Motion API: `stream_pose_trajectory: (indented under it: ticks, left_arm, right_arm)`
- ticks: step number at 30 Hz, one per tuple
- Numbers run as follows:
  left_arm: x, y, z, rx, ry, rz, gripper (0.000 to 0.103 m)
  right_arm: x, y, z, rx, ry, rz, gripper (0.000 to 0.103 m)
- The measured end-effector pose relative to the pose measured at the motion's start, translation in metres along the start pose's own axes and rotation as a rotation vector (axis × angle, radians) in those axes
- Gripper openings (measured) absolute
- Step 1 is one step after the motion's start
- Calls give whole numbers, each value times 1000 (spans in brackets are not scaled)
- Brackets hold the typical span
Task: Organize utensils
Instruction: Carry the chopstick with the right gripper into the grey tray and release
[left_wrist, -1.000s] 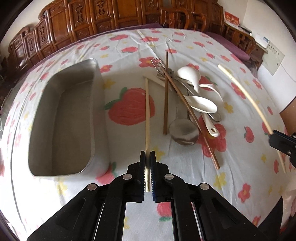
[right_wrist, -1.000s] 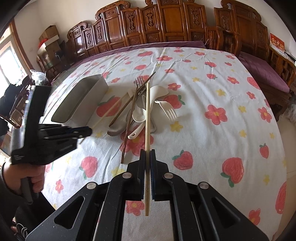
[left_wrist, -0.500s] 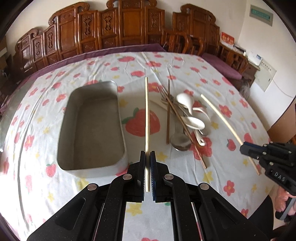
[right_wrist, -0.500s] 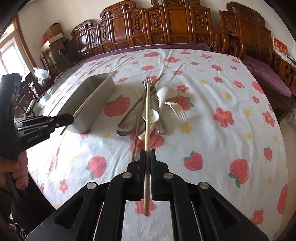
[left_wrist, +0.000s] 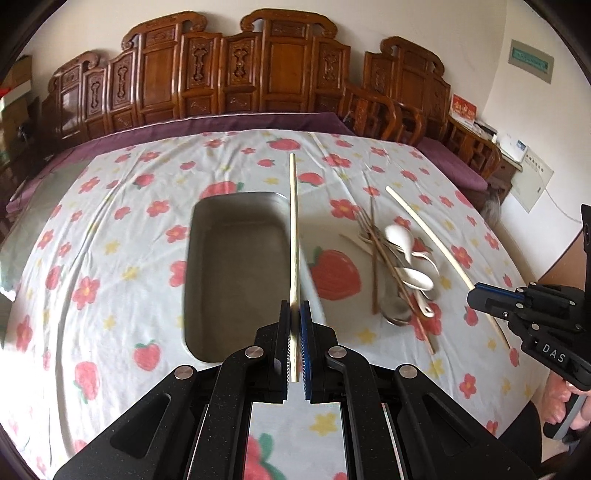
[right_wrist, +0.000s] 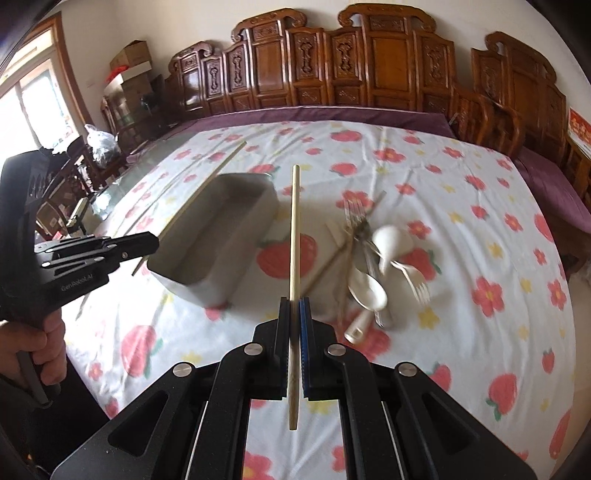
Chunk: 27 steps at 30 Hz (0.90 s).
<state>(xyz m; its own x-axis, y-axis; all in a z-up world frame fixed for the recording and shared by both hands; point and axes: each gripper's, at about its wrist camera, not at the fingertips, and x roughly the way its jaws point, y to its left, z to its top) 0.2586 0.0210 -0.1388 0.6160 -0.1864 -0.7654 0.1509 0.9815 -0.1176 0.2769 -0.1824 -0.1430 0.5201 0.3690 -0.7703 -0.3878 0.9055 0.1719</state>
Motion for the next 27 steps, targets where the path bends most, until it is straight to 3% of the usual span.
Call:
stream_pose_trajectory:
  ticks: [11,21,27]
  left_arm:
    - [26,45,0,-88,63,-13,4]
    - [54,57,6,-131,105,-49,4]
    - [50,59,8,-124,91,-53,5]
  right_arm:
    - [30,46,26,-59,33,23,6]
    - [48,61,38,-78,55,19,6]
    - [61,65,45,-72,67,17,6]
